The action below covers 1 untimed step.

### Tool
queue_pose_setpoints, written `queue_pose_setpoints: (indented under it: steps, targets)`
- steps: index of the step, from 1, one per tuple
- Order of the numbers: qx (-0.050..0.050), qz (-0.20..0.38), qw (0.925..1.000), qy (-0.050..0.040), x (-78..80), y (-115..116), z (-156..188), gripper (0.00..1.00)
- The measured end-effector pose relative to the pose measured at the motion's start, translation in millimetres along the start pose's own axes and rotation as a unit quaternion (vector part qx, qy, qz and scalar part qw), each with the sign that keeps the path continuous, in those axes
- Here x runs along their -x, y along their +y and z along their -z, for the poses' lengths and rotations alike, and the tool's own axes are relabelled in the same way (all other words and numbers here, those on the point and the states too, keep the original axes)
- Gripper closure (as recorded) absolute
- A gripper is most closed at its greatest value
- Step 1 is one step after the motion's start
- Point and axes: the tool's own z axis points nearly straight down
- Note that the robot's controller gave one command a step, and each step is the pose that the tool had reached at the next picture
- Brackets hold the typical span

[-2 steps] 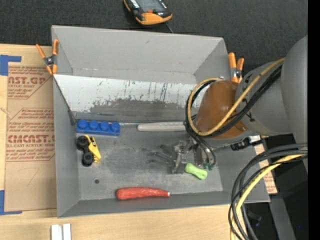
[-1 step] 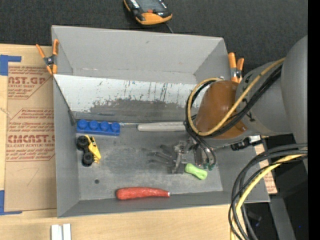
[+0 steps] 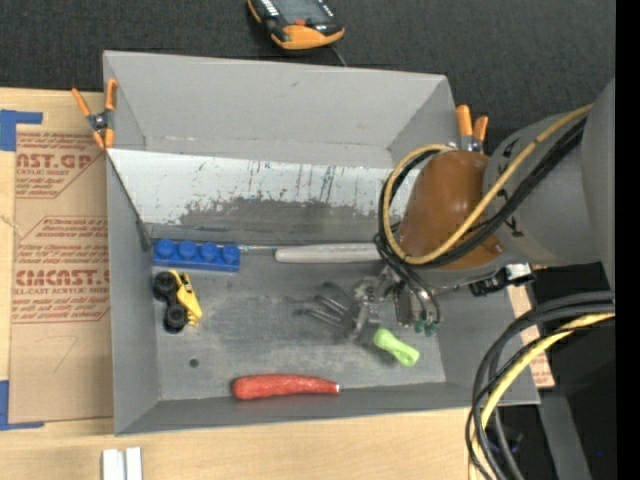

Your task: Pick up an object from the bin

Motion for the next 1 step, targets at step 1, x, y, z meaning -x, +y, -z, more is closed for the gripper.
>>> queue_pose_setpoints:
  steps: [1]
  targets:
    - [0.000, 0.000, 1.0000, -0.0039, 2.1, 0.2, 30.6, 1.00]
